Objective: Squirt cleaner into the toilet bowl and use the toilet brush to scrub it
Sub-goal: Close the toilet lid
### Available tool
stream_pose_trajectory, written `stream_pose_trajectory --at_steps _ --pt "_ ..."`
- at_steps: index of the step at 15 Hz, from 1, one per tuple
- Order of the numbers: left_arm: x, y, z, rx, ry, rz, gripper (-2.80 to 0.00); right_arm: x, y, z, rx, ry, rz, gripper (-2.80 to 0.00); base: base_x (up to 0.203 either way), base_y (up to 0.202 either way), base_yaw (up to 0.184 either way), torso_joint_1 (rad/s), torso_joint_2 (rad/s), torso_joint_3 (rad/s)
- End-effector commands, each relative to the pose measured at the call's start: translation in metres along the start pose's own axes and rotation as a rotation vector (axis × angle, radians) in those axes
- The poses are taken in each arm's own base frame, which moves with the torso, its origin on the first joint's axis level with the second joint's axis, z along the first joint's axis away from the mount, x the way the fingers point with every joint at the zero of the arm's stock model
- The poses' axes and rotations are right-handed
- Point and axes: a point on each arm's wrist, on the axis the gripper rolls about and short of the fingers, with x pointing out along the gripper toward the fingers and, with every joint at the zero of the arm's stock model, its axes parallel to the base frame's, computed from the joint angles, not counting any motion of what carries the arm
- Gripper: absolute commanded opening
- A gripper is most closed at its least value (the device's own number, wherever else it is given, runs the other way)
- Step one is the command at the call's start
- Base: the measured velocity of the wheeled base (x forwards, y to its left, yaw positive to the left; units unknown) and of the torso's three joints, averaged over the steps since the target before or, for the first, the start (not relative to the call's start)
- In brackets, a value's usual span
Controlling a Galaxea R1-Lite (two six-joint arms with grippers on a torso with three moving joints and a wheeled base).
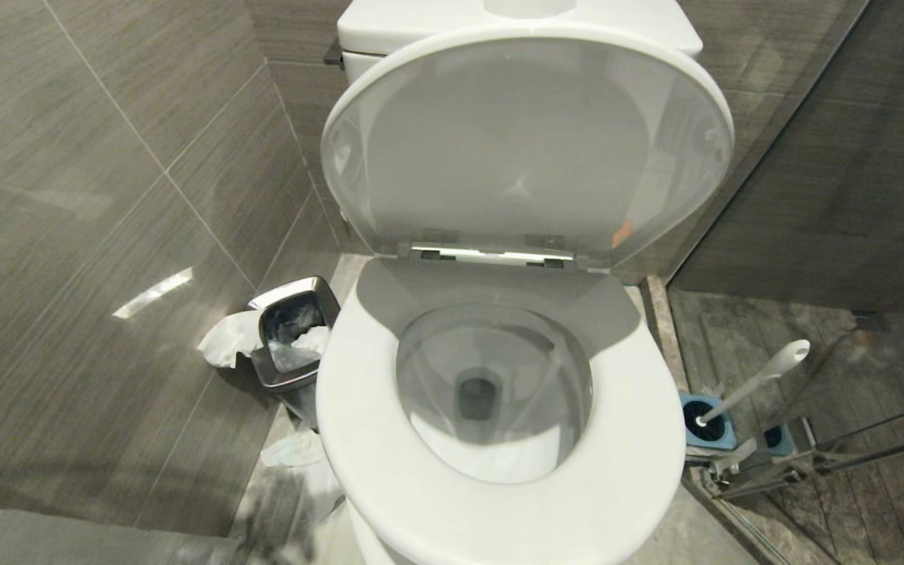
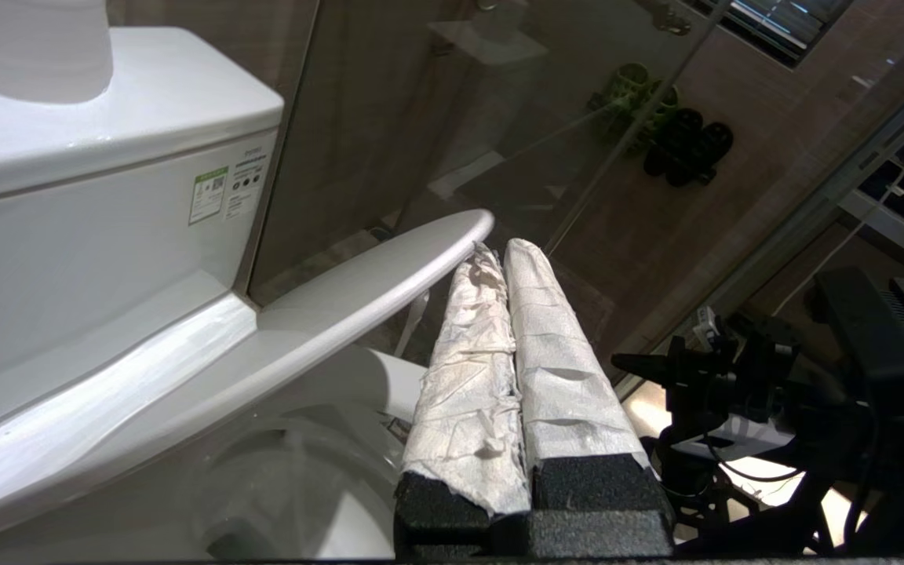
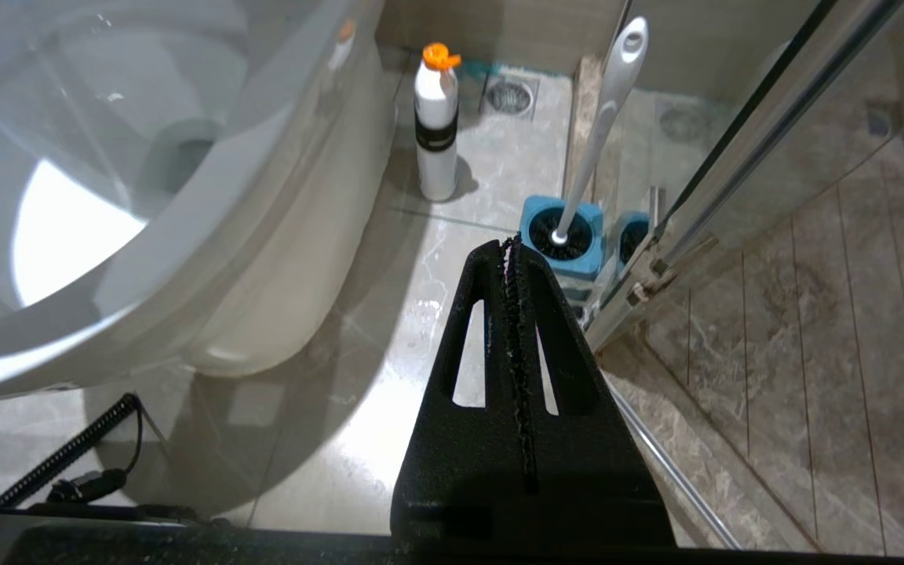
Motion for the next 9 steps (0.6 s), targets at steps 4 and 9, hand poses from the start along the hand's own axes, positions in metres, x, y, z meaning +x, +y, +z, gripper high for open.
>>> stream_pose_trajectory --at_steps 4,9 --pt "-0.0001 -0.0027 0.0041 -0.008 0.003 -0.003 -2.80 0.0000 0.0000 0.0001 0.000 0.001 0.001 -2.80 0.000 0.000 0.000 0.001 0.00 0.203" --pt "-0.0017 -0.0080 0.0061 0.010 -0.003 -0.010 -2.80 0.0001 0.0000 -0.0001 0.001 0.001 0.001 -2.80 0.000 0.000 0.000 0.002 0.00 0.203"
